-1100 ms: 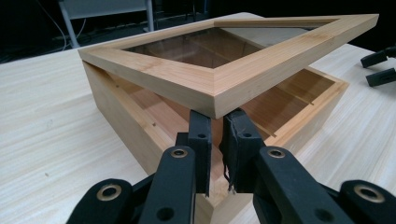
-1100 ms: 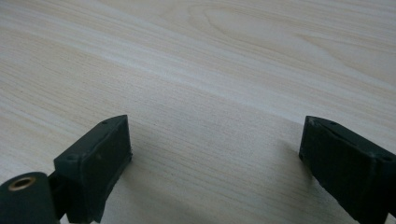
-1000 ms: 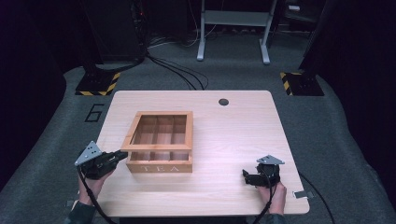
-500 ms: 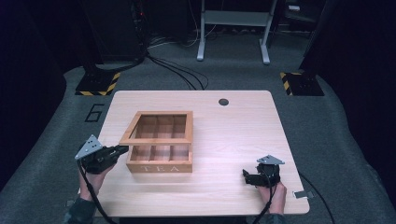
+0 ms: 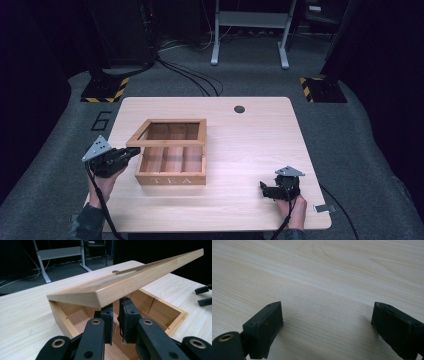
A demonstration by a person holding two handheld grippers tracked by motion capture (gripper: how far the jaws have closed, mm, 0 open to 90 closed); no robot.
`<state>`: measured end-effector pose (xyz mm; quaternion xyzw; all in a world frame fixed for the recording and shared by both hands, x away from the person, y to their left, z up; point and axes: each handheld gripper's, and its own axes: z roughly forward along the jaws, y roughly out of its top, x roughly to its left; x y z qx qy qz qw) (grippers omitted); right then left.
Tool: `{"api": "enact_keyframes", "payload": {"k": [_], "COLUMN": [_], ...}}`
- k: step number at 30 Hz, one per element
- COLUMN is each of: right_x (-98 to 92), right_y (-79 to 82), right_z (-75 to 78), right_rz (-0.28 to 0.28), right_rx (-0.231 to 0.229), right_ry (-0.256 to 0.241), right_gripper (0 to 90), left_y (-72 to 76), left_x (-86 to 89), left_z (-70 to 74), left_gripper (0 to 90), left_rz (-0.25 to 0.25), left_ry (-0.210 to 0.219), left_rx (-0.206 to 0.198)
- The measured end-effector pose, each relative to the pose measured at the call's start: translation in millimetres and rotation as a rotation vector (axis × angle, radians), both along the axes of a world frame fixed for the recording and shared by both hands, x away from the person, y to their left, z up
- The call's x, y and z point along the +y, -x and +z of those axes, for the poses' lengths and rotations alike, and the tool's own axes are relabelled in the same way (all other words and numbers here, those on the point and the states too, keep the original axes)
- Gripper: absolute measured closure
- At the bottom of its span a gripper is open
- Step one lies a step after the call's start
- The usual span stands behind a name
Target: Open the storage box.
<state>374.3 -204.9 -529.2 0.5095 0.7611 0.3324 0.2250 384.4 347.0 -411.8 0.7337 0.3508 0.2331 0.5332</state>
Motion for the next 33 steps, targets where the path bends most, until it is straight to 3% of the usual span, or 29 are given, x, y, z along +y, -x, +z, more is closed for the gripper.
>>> {"api": "enact_keyframes", "payload": {"k": [5, 18, 21, 25, 33], "right_x": [0.0, -1.5, 0.7, 11.8, 52.9], "right_y": [0.1, -0.1, -0.2, -2.6, -13.7], "right_z": [0.1, 1.0, 3.7, 11.8, 31.0], "right_rz": [-0.003, -0.017, -0.022, 0.001, 0.093], "right_rx": [0.001, 0.003, 0.004, -0.005, -0.025], "right_ry": [-0.002, -0.020, -0.062, -0.076, -0.097], "right_gripper": [9.8, 9.6, 9.6, 9.8, 9.9], "left_y": [-7.6, -21.7, -27.5, -33.2, -40.7], "left_x": [-11.0, -14.0, -14.6, -15.6, -18.2], "left_z": [7.6, 20.7, 25.5, 29.0, 35.5], "left_gripper": [81.2, 81.0, 80.9, 80.6, 80.3], "left_rz": [-0.004, 0.024, 0.029, 0.026, 0.033], "left_ry": [-0.033, -0.013, -0.012, -0.016, -0.018], "left_rx": [-0.005, -0.019, -0.021, -0.013, -0.016]}}
